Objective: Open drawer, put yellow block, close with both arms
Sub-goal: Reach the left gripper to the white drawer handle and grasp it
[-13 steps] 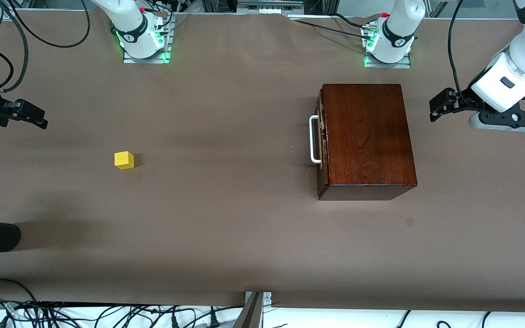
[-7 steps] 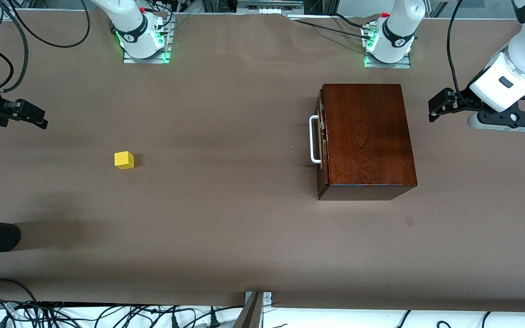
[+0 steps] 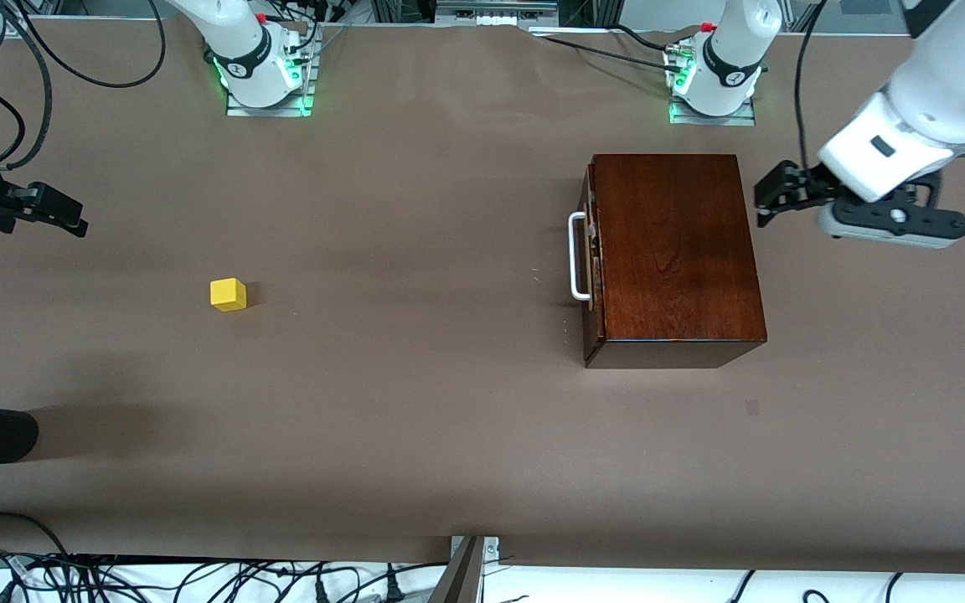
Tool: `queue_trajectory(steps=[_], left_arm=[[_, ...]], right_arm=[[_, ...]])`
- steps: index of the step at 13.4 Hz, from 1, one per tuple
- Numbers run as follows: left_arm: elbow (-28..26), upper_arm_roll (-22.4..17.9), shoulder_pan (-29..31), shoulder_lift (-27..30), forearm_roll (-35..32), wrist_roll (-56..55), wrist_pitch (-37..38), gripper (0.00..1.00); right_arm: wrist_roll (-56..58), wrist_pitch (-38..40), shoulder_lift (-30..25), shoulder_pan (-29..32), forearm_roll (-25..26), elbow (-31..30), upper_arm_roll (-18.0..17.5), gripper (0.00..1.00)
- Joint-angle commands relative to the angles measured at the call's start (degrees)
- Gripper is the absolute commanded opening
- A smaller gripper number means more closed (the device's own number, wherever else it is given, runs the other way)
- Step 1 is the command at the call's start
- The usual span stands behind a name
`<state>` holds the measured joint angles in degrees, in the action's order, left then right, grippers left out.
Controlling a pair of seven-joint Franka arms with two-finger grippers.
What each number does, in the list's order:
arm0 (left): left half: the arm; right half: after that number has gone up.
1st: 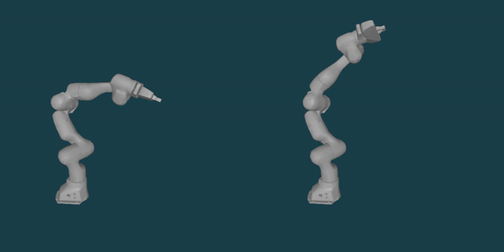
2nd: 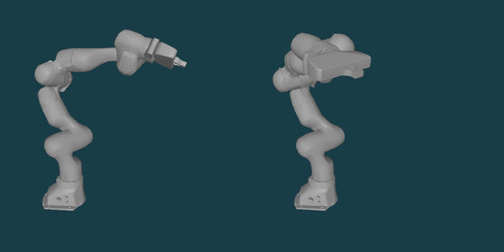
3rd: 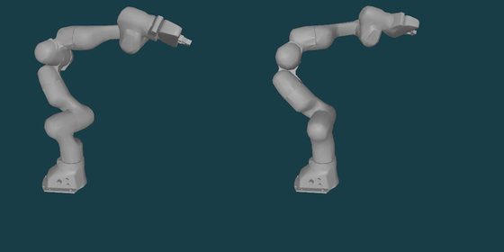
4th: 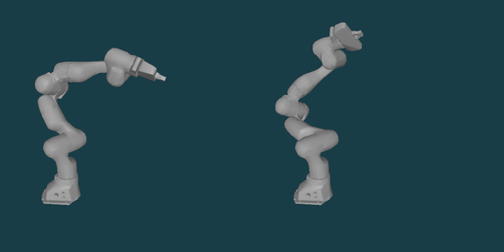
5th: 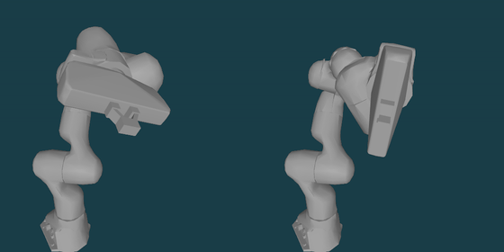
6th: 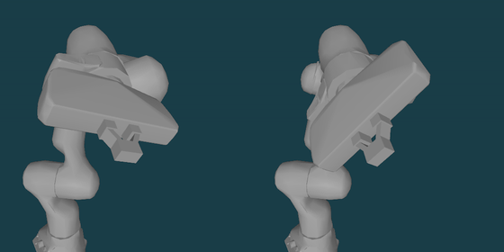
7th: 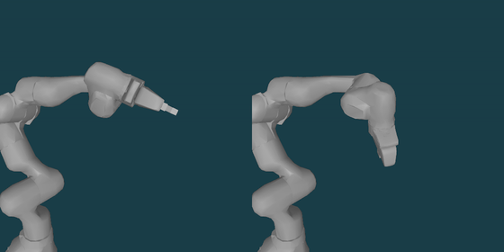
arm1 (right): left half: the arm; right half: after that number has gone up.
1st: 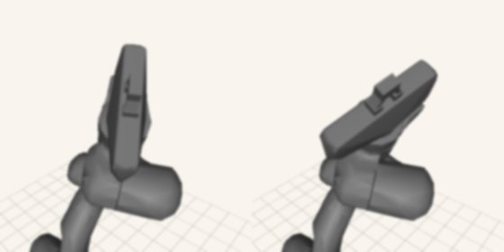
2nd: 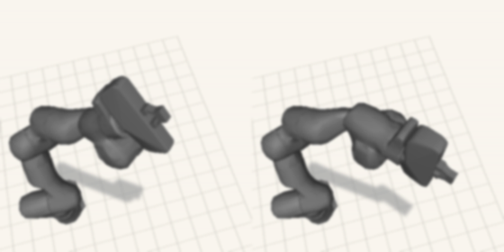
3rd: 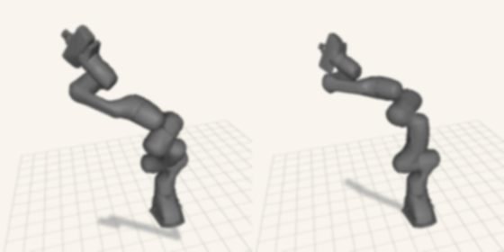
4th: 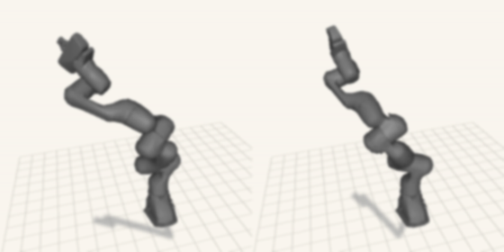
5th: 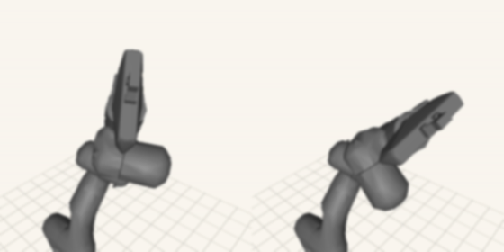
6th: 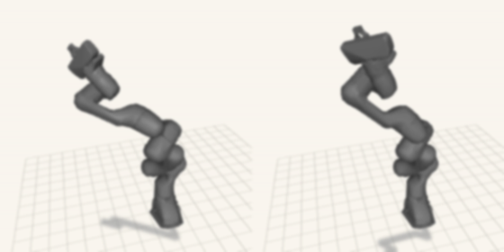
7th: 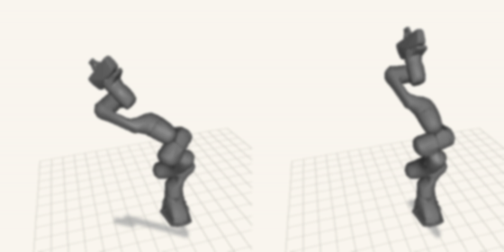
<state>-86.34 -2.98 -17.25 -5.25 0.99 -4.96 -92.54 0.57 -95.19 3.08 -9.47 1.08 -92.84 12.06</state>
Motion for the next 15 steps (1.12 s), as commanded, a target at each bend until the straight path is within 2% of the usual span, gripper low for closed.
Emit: queue_trajectory(steps=[1, 3, 8, 10, 15], left_arm=[[5.1, 3.8, -0.9, -4.6, -1.2, -1.8, 0.3, 1.00], [4.6, 6.4, -2.3, -5.6, -1.3, -6.3, 0.0, 1.00], [3.4, 8.0, -10.6, -10.3, -4.6, -17.1, -3.5, 1.00], [1.1, 8.4, -13.2, -12.3, -8.6, -19.7, -6.0, 1.00], [0.8, 9.7, -20.5, -19.0, -14.9, -30.6, -8.2, 1.00]], right_arm=[[0.3, 0.7, -0.3, 0.6, -0.2, 0.6, -0.5, 1.00], [0.4, 0.7, -0.3, 0.7, -0.2, 0.6, -0.3, 1.00], [0.3, 0.6, -0.4, 0.6, -0.2, 0.6, -0.4, 1.00], [0.4, 0.7, -0.4, 0.6, -0.1, 0.6, -0.4, 1.00], [0.3, 0.8, 0.0, 0.6, -0.2, 0.4, -0.5, 1.00]])
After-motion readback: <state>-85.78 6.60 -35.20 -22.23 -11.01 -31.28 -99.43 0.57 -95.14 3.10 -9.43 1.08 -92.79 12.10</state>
